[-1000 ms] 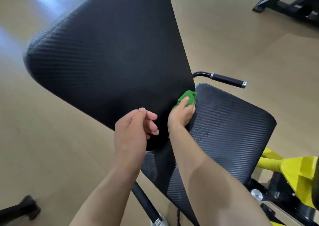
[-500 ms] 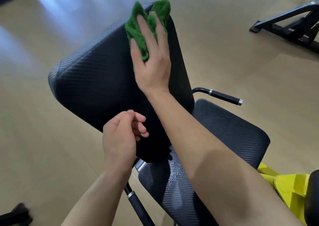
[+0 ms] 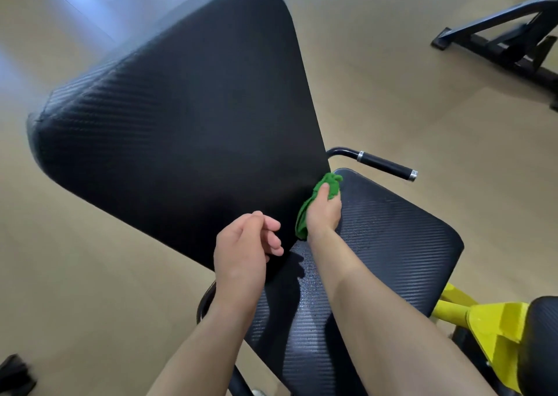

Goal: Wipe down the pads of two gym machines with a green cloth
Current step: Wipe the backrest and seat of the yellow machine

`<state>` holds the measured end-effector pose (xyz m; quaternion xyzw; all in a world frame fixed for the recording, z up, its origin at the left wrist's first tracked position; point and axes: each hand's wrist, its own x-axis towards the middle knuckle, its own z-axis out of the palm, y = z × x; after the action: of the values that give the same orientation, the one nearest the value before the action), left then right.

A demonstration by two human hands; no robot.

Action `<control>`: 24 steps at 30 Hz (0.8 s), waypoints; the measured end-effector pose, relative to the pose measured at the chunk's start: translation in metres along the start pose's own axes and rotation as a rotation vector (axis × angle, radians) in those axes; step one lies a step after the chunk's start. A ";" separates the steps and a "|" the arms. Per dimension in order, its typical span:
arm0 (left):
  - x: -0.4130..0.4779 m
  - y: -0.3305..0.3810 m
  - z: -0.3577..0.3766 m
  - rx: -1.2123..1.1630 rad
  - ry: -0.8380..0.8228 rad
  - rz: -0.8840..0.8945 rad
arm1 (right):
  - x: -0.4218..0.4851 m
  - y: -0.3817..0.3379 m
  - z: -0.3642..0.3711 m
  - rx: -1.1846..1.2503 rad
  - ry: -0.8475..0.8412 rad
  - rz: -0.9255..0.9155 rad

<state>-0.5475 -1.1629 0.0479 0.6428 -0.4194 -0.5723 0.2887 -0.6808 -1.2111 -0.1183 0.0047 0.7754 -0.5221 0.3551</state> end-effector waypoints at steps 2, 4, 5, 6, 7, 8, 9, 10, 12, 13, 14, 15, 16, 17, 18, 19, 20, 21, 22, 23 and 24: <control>0.002 0.007 -0.001 -0.002 -0.015 -0.001 | 0.004 -0.024 0.000 0.126 0.024 0.103; 0.005 0.019 -0.001 -0.008 -0.038 -0.006 | 0.014 -0.046 -0.004 0.115 -0.002 0.142; 0.007 0.025 0.000 -0.018 -0.054 -0.011 | 0.021 -0.054 -0.006 0.070 -0.029 0.150; 0.010 0.031 0.003 -0.031 -0.075 -0.016 | 0.029 -0.060 -0.010 0.014 -0.058 0.148; 0.013 0.036 0.007 -0.039 -0.099 -0.018 | 0.038 -0.062 -0.013 -0.040 -0.089 0.145; 0.015 0.040 0.012 -0.040 -0.124 -0.021 | 0.048 -0.062 -0.016 -0.085 -0.115 0.140; 0.018 0.042 0.017 -0.036 -0.146 -0.026 | 0.058 -0.059 -0.017 -0.121 -0.136 0.132; 0.020 0.043 0.023 -0.032 -0.164 -0.034 | 0.073 -0.053 -0.018 -0.151 -0.158 0.126; 0.023 0.042 0.033 -0.017 -0.184 -0.054 | 0.090 -0.052 -0.017 -0.176 -0.221 0.108; 0.023 0.041 0.037 -0.006 -0.182 -0.062 | 0.091 -0.058 -0.017 -0.201 -0.248 0.103; 0.024 0.040 0.040 0.003 -0.172 -0.064 | 0.084 -0.070 -0.017 -0.228 -0.264 0.082; 0.024 0.040 0.043 0.006 -0.157 -0.059 | 0.081 -0.080 -0.016 -0.269 -0.272 0.060; 0.024 0.042 0.045 0.007 -0.138 -0.050 | 0.074 -0.093 -0.014 -0.311 -0.278 0.024; 0.024 0.045 0.047 0.009 -0.118 -0.039 | 0.067 -0.106 -0.011 -0.342 -0.285 -0.022; 0.022 0.049 0.048 0.009 -0.102 -0.024 | 0.058 -0.119 -0.008 -0.349 -0.294 -0.066; 0.021 0.055 0.048 0.009 -0.089 -0.003 | 0.049 -0.133 -0.005 -0.343 -0.302 -0.105; 0.020 0.063 0.047 0.011 -0.075 0.020 | 0.040 -0.147 -0.001 -0.334 -0.306 -0.142; 0.018 0.072 0.045 0.016 -0.060 0.043 | 0.031 -0.162 0.002 -0.322 -0.317 -0.181; 0.017 0.082 0.043 0.020 -0.044 0.070 | 0.022 -0.178 0.006 -0.304 -0.322 -0.208; 0.016 0.091 0.040 0.024 -0.030 0.098 | 0.013 -0.193 0.010 -0.273 -0.328 -0.236; 0.015 0.100 0.038 0.026 -0.014 0.127 | 0.003 -0.210 0.014 -0.240 -0.341 -0.271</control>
<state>-0.6052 -1.2205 0.1191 0.6145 -0.4689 -0.5518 0.3130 -0.7542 -1.3190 0.0465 -0.2298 0.7543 -0.4624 0.4055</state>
